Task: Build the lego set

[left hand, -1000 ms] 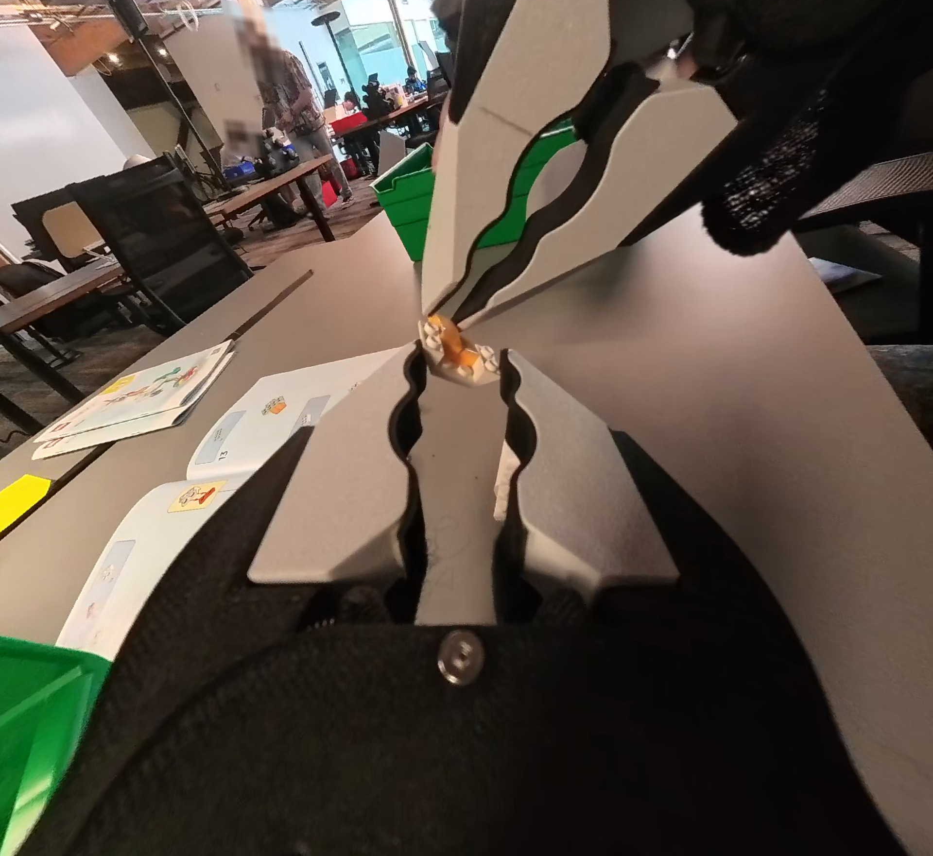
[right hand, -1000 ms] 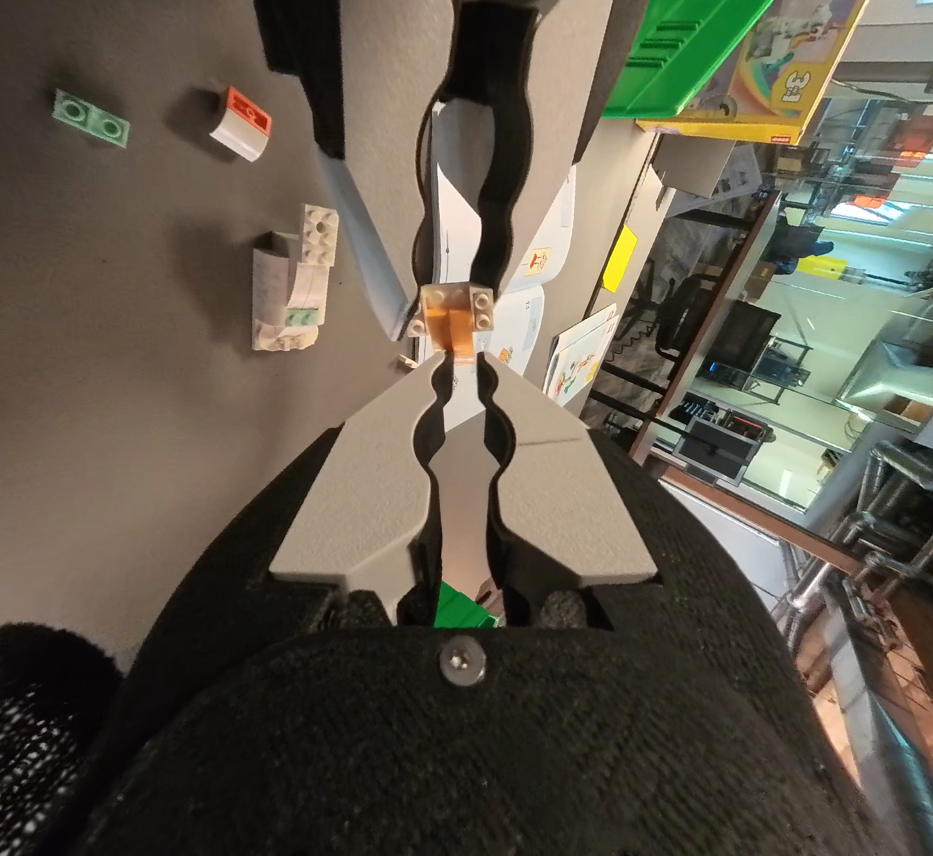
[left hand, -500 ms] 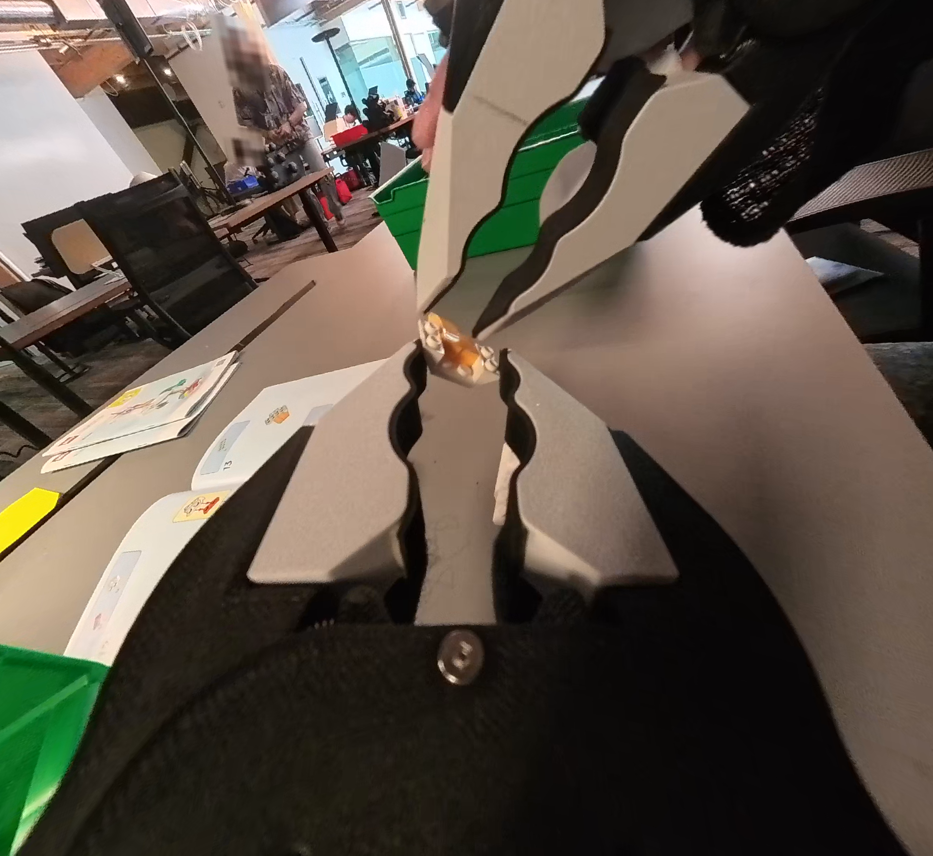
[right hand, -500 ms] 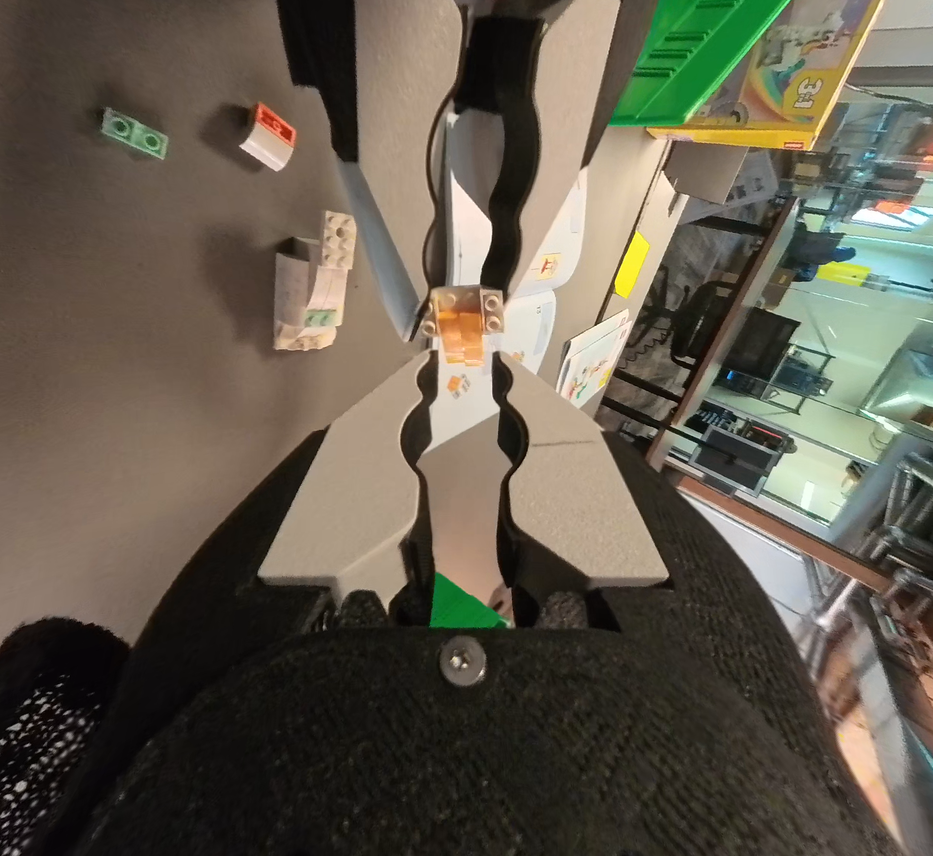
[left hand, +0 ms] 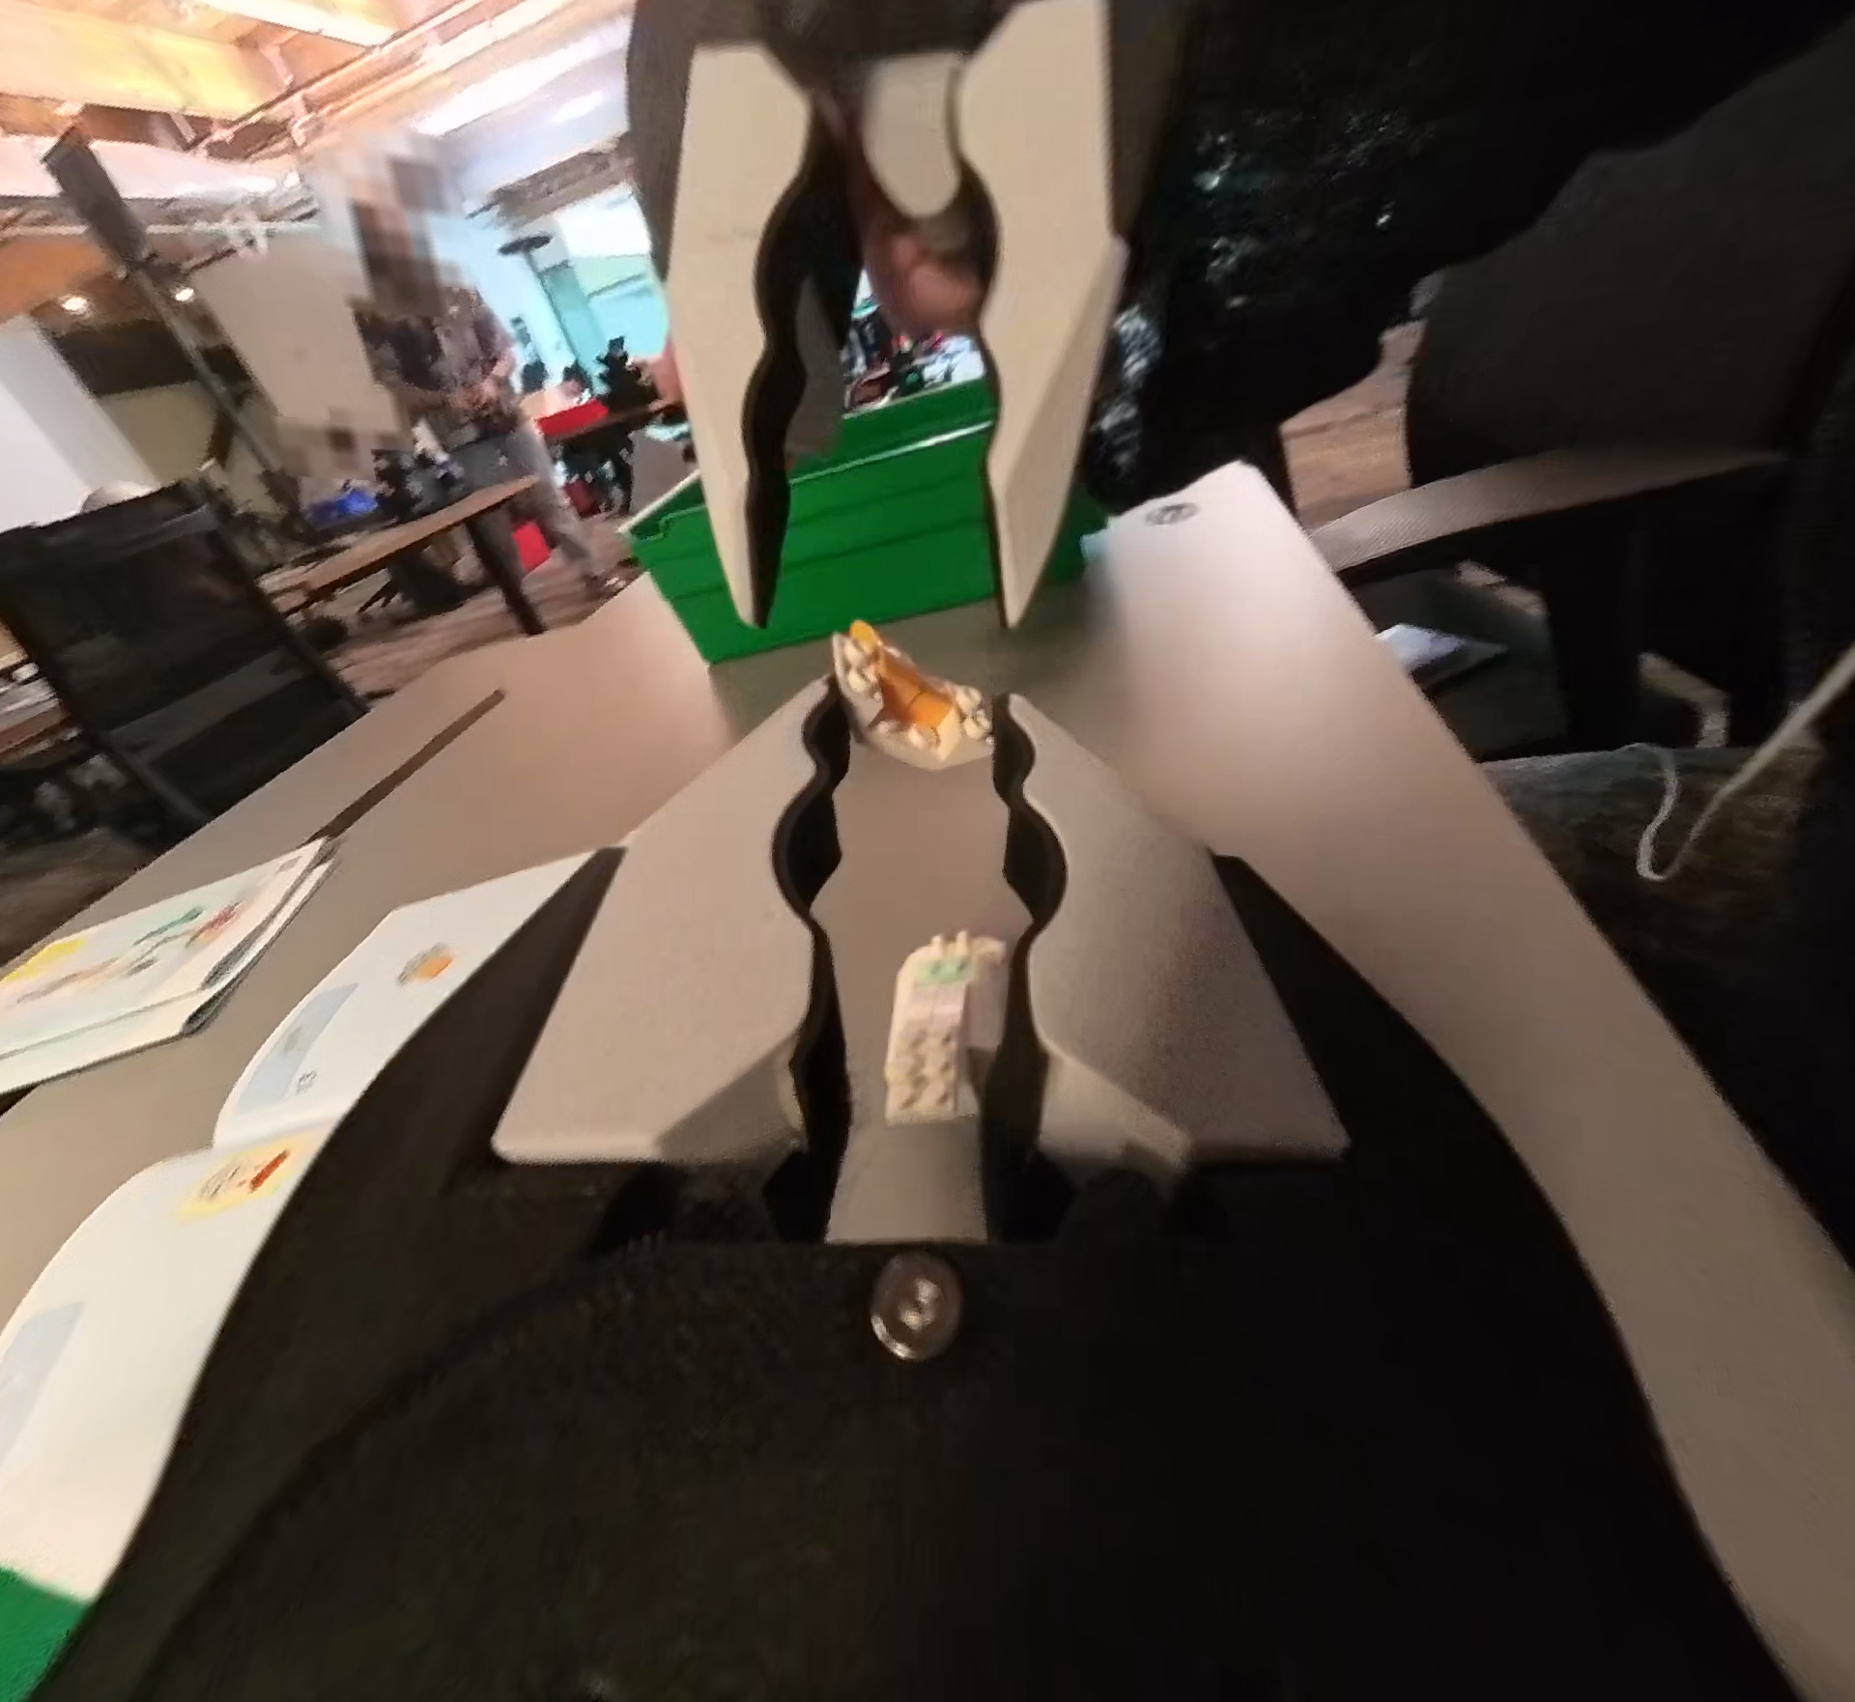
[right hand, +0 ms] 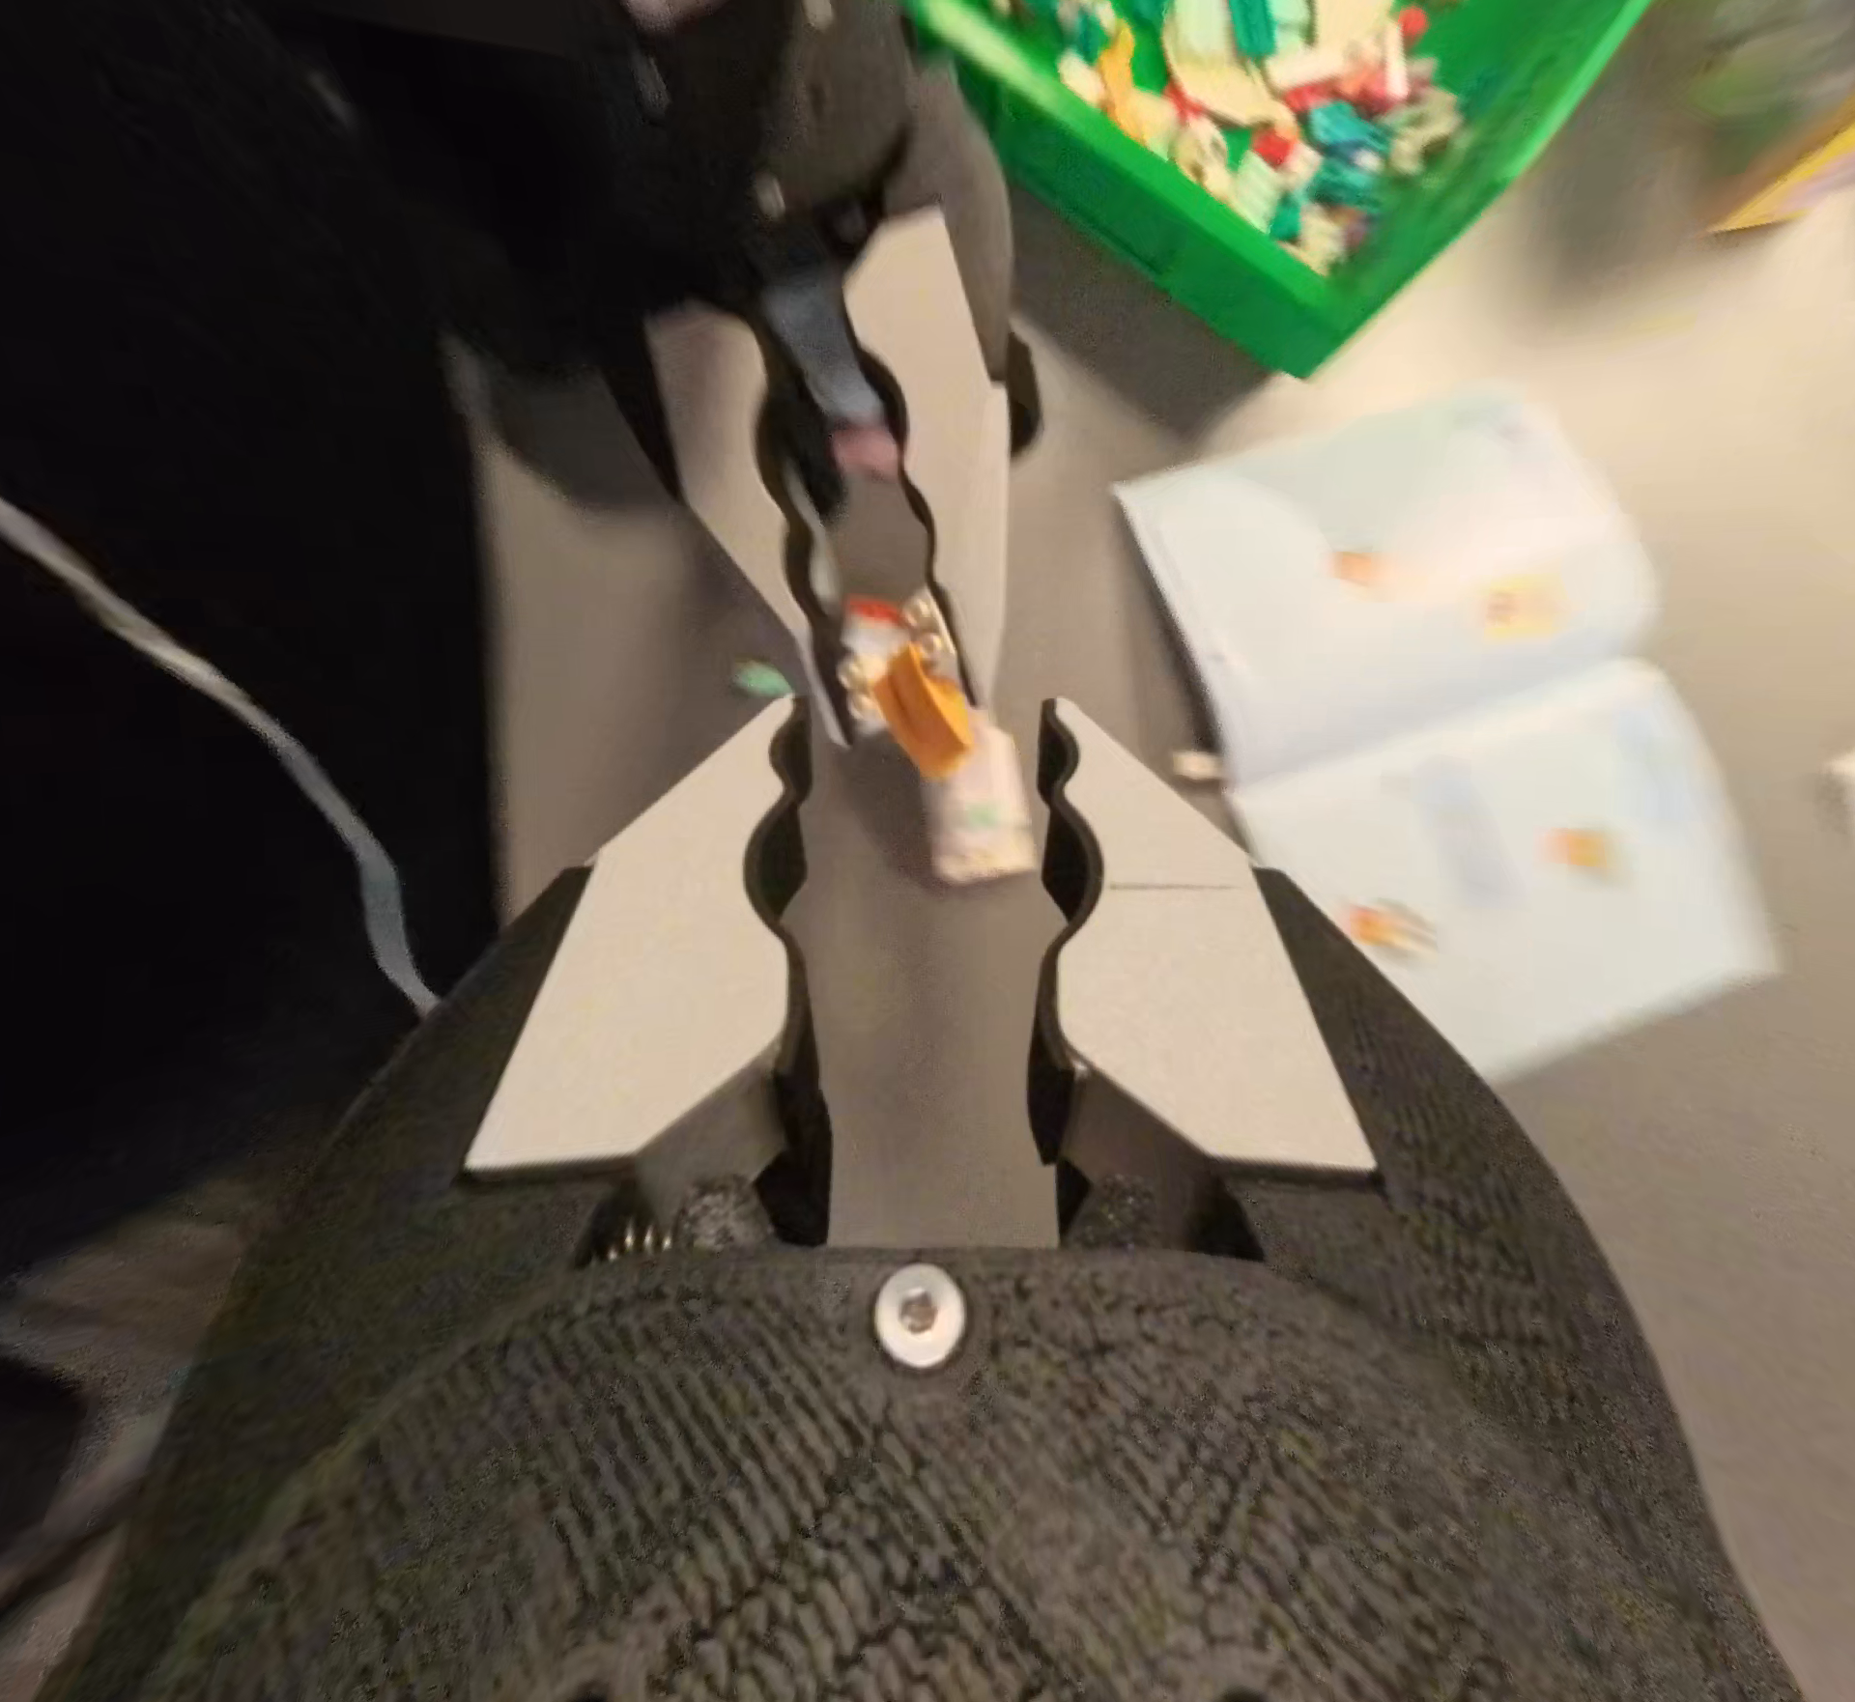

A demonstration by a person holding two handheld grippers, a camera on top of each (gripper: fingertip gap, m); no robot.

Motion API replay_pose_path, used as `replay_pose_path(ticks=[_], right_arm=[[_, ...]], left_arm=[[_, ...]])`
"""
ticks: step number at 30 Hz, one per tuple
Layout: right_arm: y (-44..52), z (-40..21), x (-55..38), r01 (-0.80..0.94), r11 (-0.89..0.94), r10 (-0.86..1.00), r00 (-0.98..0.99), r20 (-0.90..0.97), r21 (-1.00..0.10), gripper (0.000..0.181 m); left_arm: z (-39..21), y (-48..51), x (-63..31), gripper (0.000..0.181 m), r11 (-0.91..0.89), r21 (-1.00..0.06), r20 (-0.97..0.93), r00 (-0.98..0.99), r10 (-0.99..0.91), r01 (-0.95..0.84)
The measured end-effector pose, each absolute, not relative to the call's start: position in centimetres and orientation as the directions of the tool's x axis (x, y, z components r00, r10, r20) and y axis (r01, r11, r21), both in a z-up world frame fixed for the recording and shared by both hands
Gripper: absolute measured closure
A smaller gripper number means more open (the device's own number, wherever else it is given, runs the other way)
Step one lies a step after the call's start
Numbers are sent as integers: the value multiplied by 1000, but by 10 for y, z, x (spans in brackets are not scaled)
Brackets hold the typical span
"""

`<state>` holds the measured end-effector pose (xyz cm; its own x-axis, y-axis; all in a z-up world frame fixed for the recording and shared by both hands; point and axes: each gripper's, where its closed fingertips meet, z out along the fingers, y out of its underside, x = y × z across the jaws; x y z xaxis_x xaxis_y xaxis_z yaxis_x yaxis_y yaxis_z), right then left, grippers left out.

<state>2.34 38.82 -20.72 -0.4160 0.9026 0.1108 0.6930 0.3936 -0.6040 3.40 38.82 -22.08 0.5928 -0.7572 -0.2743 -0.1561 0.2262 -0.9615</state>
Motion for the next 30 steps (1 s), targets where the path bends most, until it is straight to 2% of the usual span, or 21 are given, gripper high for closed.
replay_pose_path(ticks=[1, 4, 9, 30], right_arm=[[381, -201, 23, 693, 277, 917, -397, -32, -666, 141], [375, -197, 22, 712, 47, 893, -345, -291, -701, 144], [374, -199, 18, 714, -173, 822, -275, -499, -679, 150], [374, -209, 14, 673, -388, 710, -216, -670, -629, 164]], left_arm=[[-219, 385, 35, 154, 234, -962, -272, 582, -766, -142], [-215, 380, 37, 154, 250, -961, -271, 563, -780, -117], [-213, 378, 38, 154, 258, -960, -272, 552, -788, -105], [-211, 376, 37, 154, 271, -957, -279, 556, -783, -98]])
